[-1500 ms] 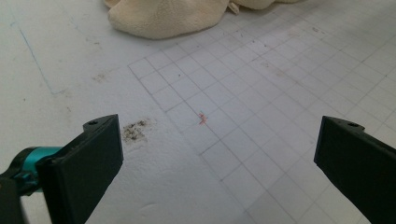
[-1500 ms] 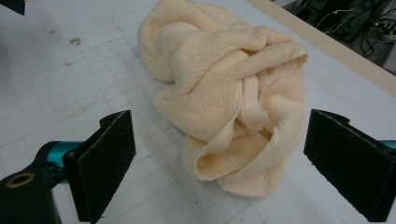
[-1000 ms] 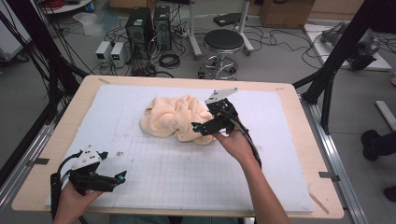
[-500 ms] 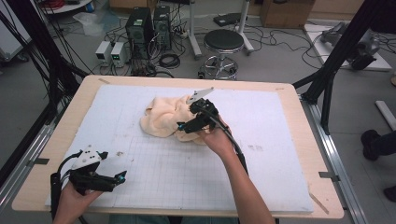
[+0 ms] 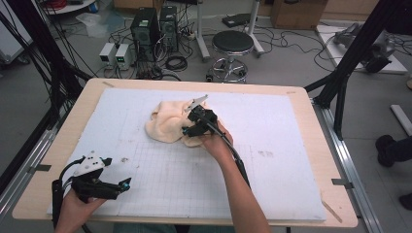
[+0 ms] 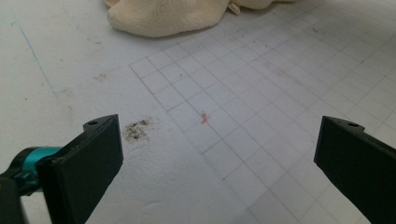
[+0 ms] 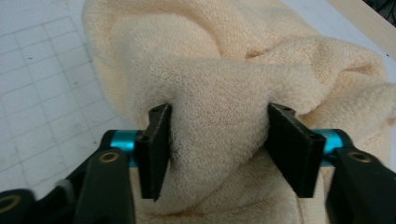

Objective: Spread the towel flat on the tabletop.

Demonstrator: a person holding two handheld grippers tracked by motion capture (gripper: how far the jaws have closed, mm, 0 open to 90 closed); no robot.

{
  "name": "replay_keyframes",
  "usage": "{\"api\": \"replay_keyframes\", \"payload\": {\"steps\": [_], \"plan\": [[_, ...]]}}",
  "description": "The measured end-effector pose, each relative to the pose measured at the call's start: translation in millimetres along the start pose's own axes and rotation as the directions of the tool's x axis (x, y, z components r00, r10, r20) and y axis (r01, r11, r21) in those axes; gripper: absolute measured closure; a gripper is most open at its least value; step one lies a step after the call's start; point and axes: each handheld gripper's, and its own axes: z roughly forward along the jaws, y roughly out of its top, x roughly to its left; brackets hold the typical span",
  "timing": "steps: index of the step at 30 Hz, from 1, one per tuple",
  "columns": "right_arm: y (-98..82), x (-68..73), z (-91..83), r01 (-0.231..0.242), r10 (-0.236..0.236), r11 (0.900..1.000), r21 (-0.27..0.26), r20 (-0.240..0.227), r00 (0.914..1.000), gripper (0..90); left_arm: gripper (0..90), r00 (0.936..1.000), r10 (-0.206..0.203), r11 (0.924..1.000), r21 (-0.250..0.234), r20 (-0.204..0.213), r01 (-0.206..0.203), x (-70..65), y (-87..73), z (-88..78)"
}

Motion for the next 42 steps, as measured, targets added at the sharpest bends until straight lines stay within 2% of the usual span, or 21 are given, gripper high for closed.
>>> {"api": "replay_keyframes", "payload": {"steps": [1,7,8,13,22,23,24,28,32,33,37,40,42], "plan": [[-1.4,-2.7,2.1,-0.006,0.006,1.000,-0.002,0.007,1.0000,49.1,1.8,1.0000,-0.003,1.0000,-0.001,0.000,0.003,-0.3,0.0,0.2],[-4.9,-4.9,3.6,-0.023,0.023,1.000,-0.007,0.000,0.9997,58.5,1.7,1.0000,0.001,1.0000,0.000,0.003,-0.001,-0.9,0.1,0.6],[-6.4,-6.0,2.2,-0.029,0.029,0.999,-0.018,-0.007,0.9996,64.2,1.7,1.0000,-0.001,1.0000,-0.001,0.002,0.001,-1.1,0.0,0.5],[-6.4,-6.3,-3.2,-0.017,0.017,0.999,-0.034,-0.021,0.9996,70.3,1.7,1.0000,-0.002,1.0000,0.000,-0.002,0.002,-0.8,-0.3,-0.6],[-4.0,0.6,-27.9,0.006,-0.010,0.998,-0.068,-0.055,0.9984,73.0,1.7,1.0000,0.001,1.0000,-0.003,-0.001,-0.001,-3.6,0.4,-1.5],[-3.6,2.6,-37.5,0.002,-0.007,0.997,-0.079,-0.068,0.9977,73.1,1.7,1.0000,0.007,1.0000,-0.006,0.002,-0.007,-4.4,0.8,-1.9],[-3.6,2.6,-37.5,0.002,-0.007,0.997,-0.079,-0.068,0.9977,73.1,1.8,1.0000,0.007,1.0000,-0.006,0.002,-0.007,-4.4,0.8,-1.9],[-3.8,9.3,-63.0,-0.008,-0.001,0.994,-0.106,-0.087,0.9962,73.1,1.8,0.9999,0.011,0.9999,-0.010,0.005,-0.011,-6.6,1.6,-2.0],[-4.6,18.5,-83.8,0.008,-0.020,0.993,-0.120,-0.095,0.9953,73.0,1.8,0.9998,0.019,0.9998,-0.011,0.011,-0.019,-8.7,2.6,-2.3],[-4.6,18.5,-83.8,0.008,-0.020,0.993,-0.120,-0.095,0.9953,73.0,1.8,0.9998,0.019,0.9998,-0.011,0.011,-0.019,-8.7,2.6,-2.3],[-9.6,33.4,-106.5,0.020,-0.037,0.990,-0.141,-0.117,0.9925,72.6,1.8,0.9995,0.028,0.9994,-0.019,0.015,-0.028,-10.5,3.6,-3.0],[-14.3,42.1,-111.0,0.027,-0.048,0.989,-0.145,-0.140,0.9889,72.2,1.8,0.9993,0.031,0.9994,-0.018,0.022,-0.031,-11.8,4.2,-2.3],[-19.5,45.2,-106.7,0.013,-0.035,0.991,-0.134,-0.156,0.9871,71.7,1.8,0.9989,0.038,0.9991,-0.018,0.027,-0.037,-12.8,4.9,-1.5]]}}
